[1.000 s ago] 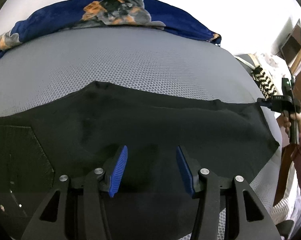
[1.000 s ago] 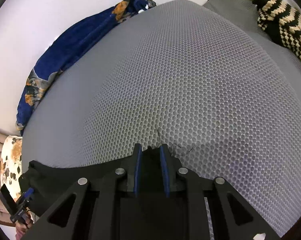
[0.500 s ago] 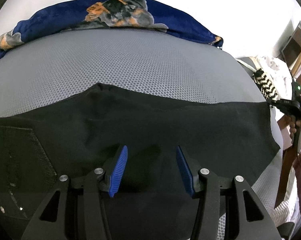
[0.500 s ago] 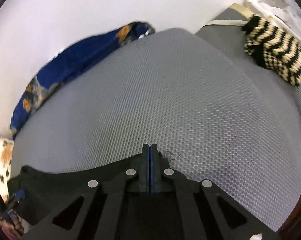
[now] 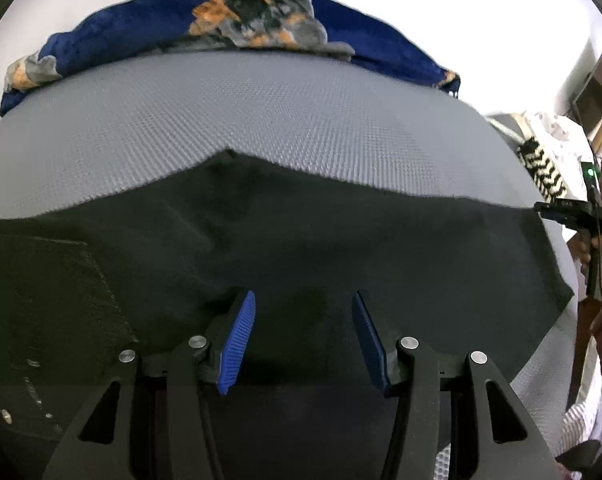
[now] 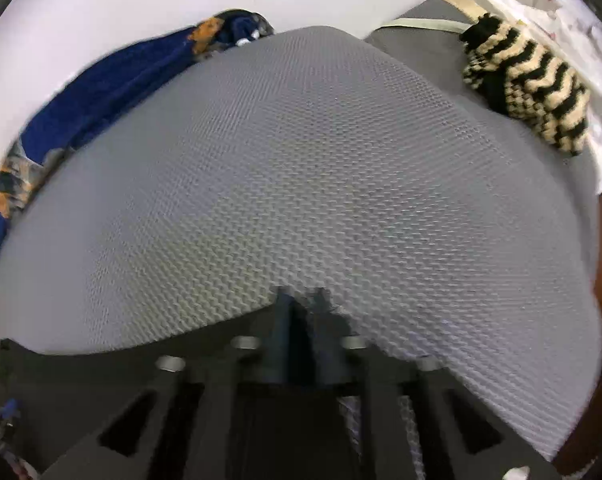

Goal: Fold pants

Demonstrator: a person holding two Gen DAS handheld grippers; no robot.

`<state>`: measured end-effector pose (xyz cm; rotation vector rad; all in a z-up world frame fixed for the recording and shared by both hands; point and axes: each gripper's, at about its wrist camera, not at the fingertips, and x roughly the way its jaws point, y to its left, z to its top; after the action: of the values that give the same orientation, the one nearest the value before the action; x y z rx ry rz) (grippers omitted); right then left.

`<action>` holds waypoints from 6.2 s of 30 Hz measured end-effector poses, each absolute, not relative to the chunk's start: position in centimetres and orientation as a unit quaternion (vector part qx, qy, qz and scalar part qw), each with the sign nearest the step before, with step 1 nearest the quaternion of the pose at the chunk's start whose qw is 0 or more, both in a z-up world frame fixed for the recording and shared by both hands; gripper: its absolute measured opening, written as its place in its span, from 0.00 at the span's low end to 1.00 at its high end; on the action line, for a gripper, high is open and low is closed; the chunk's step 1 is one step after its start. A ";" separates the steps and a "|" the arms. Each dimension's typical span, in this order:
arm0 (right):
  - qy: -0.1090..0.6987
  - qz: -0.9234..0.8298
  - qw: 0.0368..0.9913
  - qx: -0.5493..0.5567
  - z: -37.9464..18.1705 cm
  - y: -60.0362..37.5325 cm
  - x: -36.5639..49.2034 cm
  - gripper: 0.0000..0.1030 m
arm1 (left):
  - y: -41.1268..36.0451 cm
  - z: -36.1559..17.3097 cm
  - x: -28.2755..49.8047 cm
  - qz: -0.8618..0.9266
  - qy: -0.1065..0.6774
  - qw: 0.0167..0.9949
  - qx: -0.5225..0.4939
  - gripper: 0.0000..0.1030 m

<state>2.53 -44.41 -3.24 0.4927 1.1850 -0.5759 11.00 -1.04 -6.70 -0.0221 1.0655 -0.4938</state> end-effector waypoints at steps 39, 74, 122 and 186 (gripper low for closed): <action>0.608 0.266 0.745 0.065 -3.0 -2.2 28.1 0.04 | 12.6 -7.7 12.7 -0.117 0.453 0.884 -0.020 0.53; 0.584 0.026 0.784 0.209 -2.1 -21.9 14.1 0.14 | -1.5 -7.7 19.3 -0.184 0.499 0.846 0.032 0.53; 0.523 0.101 0.697 0.481 -4.3 -47.2 -5.0 0.11 | -18.5 -7.5 7.1 -0.325 0.519 0.779 0.132 0.54; 0.587 0.097 0.753 0.280 4.0 -13.6 10.1 0.46 | 5.6 -5.4 10.1 -0.297 0.575 0.731 -0.215 0.57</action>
<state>10.10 -13.59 4.01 0.6112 1.2818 0.2109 10.07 5.62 -5.44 -0.4735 1.2662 -0.6540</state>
